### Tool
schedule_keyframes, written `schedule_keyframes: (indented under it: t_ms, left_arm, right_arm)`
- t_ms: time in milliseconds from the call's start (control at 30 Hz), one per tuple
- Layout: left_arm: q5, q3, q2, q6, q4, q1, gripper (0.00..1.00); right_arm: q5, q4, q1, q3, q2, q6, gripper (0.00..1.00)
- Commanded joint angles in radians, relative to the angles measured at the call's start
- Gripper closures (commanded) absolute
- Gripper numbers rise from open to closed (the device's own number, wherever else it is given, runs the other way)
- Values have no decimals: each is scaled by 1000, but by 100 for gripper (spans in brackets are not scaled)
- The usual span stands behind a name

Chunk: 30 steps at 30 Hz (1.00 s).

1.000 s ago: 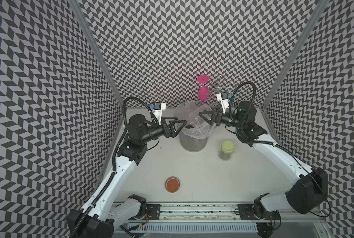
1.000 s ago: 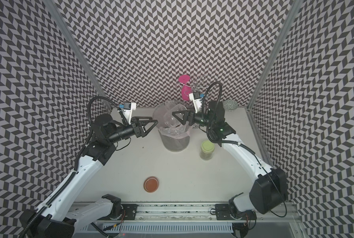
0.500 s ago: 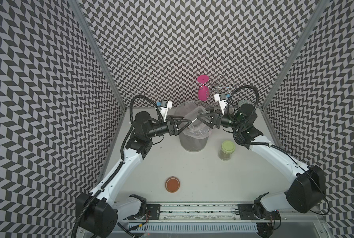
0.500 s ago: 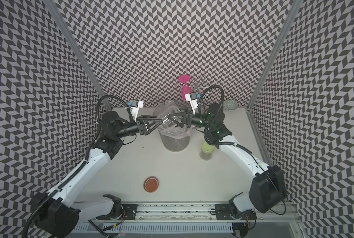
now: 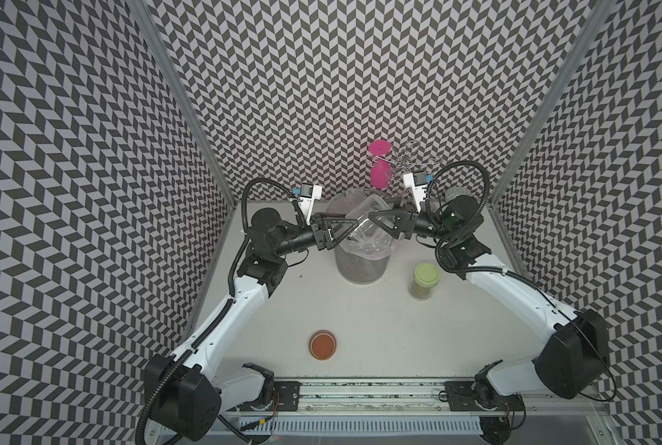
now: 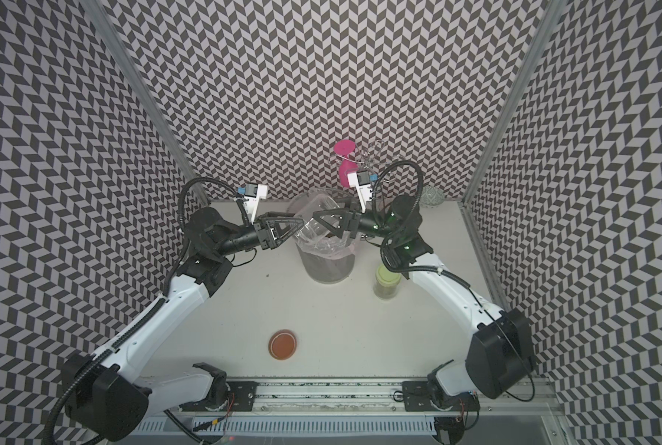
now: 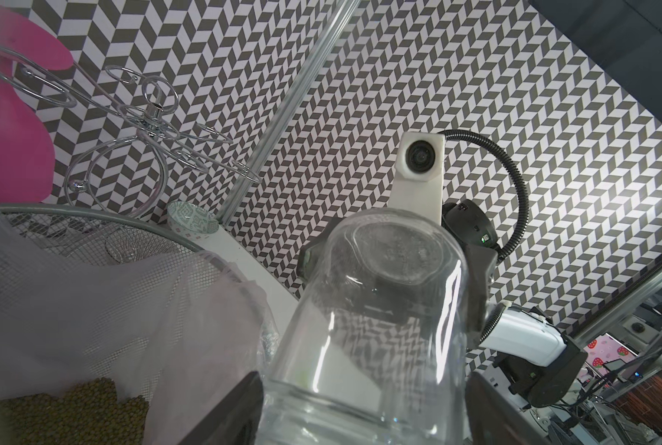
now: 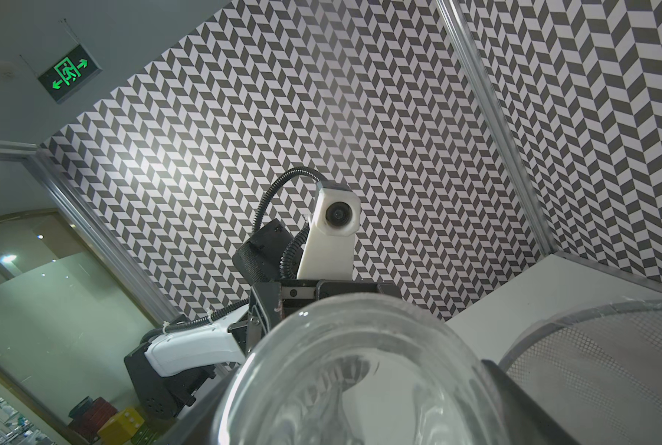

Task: Empty moldy mung beans from jars
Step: Place the jar at the center of the board.

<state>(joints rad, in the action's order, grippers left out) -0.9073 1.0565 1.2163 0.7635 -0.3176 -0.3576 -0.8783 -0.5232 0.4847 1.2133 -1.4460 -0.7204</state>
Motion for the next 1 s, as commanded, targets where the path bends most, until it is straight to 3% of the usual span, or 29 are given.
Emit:
schedule_keyframes:
  t_ms: [0,67,300,533,967]
  left_arm:
    - [1,9,-26,-72,96,-30,10]
    - [46,10,-55,-113,153,-31,1]
    - [71,11,-116,-125,182,-27,0]
    - [159,38,-160,-202,321,-26,0]
    - [55,20,-154,-106,242,-41,2]
  right_arm:
    - [29,-50,36,18,3,17,31]
    - [32,-47,34,24,6,16,31]
    - [41,-95,33,18,1,-20,33]
    - [56,-83,23,35,11,-11,33]
    - [71,-83,10,68,-17,-8,33]
